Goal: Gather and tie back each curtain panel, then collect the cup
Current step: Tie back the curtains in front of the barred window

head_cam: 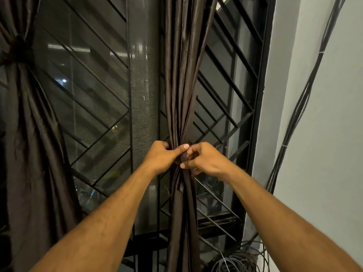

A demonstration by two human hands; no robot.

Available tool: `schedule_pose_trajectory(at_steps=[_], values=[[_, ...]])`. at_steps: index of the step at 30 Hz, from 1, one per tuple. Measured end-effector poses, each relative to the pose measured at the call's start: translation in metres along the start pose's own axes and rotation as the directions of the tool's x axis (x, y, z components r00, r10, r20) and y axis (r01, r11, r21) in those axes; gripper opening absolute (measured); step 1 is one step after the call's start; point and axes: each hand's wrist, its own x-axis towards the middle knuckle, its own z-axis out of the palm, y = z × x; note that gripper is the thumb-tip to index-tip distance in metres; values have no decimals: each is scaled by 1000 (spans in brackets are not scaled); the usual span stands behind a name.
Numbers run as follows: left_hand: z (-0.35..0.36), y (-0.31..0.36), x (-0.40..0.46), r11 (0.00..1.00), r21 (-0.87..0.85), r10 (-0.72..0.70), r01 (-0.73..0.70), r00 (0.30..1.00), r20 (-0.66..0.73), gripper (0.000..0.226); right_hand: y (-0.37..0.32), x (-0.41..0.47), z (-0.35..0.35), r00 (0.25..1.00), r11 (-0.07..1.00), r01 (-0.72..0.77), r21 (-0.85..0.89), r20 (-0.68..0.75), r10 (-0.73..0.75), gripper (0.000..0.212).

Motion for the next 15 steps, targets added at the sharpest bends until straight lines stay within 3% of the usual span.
schedule_pose_trajectory(at_steps=[3,8,12,15], values=[[-2,-4,0,998,-61,-28,29,999,18,51,6,-7,3,999,998,8,69,-39,-5,17],[-1,-7,-3,997,-68,-38,31,995,-96,50,8,-16,19,982,947,12,321,-180,48,28],[0,-5,-9,980,-183,-113,77,975,-193,47,7,-20,29,995,904,16,428,-100,30,14],[4,-4,-14,911,-381,-202,156,976,-84,43,10,-18,42,993,919,25,393,-119,24,8]])
